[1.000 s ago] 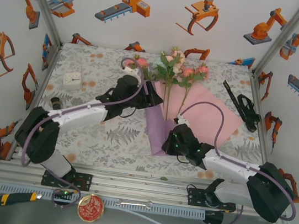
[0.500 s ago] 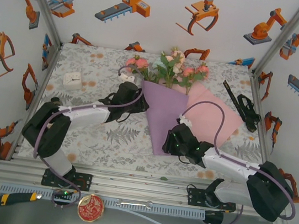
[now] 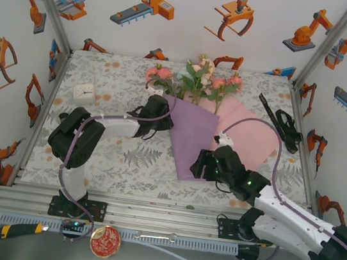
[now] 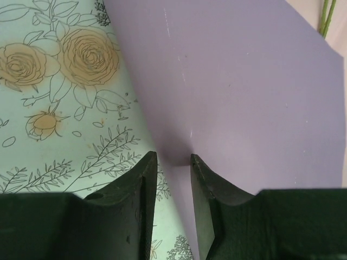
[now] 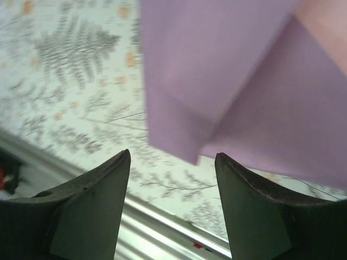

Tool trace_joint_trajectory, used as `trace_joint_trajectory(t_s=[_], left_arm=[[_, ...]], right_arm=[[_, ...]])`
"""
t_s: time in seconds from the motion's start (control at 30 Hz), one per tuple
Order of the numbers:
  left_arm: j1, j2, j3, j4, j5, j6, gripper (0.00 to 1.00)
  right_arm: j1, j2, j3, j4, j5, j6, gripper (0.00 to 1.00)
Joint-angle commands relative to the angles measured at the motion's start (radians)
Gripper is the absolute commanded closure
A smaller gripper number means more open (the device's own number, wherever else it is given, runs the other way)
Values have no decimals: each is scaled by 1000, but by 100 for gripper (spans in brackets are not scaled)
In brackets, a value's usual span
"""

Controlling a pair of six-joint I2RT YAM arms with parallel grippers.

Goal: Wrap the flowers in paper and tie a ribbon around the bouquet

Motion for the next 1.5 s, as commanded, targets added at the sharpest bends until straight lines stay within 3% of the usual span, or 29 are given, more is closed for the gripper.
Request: trace_joint_trajectory(t_s=[0.0, 0.1, 0.27, 0.37, 0.6, 0.8, 0.9, 1.1, 1.2, 1.33, 1.47], left_arm=[[5, 25, 43, 31, 9, 13, 66], [7, 44, 60, 36, 13, 6, 66], [14, 68, 78, 47, -2, -1, 66], [34, 86, 91, 57, -9, 10, 66], [118, 191, 202, 81, 8, 102, 66], [189, 292, 346, 68, 65, 164, 68], [211, 276, 384, 42, 83, 191, 68], [214, 58, 223, 36, 131, 117, 69], [193, -38, 101, 23, 157, 10, 75], [125, -98, -11, -11, 128, -47, 93], [82, -83, -53, 42, 171, -75, 100]], right_arm=[[50, 72, 65, 135, -119, -53, 41], [66, 222, 101, 245, -180, -59, 41], [46, 438, 145, 283, -14, -62, 42], [1, 505, 118, 297, -15, -58, 46], [-22, 544, 29, 342, -86, -32, 57], [-22, 476, 4, 304, -103, -14, 57], [-22, 409, 35, 245, -87, -25, 51], [-23, 341, 117, 230, -74, -49, 48], [-24, 384, 158, 287, -92, -48, 57], [-23, 484, 195, 352, -90, -15, 72], [-26, 561, 208, 369, -98, -19, 77]])
